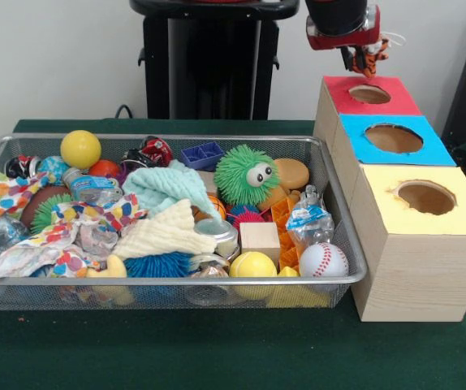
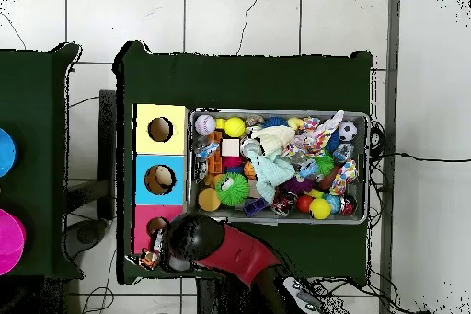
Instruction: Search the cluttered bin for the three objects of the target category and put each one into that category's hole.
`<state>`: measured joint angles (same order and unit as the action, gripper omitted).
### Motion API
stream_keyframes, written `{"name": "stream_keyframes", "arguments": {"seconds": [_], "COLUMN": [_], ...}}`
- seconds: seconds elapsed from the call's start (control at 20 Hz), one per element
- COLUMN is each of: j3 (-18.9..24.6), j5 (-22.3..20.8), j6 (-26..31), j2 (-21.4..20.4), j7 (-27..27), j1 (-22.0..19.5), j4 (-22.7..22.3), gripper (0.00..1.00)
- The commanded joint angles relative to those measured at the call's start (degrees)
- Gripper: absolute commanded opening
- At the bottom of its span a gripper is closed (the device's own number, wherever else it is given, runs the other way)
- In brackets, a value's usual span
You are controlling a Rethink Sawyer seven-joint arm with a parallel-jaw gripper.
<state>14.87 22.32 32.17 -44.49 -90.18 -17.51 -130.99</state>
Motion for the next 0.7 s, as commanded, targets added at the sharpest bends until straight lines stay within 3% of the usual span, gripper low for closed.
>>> {"name": "stream_keyframes", "arguments": {"seconds": [0.05, 0.7], "j3": [4.1, 7.7], "j5": [2.3, 3.2], "j6": [-4.3, -8.5], "j2": [1.9, 4.7], "j7": [-7.1, -7.5], "j1": [-1.9, -3.7], "j4": [1.5, 0.9], "gripper": [0.0, 0.0]}}
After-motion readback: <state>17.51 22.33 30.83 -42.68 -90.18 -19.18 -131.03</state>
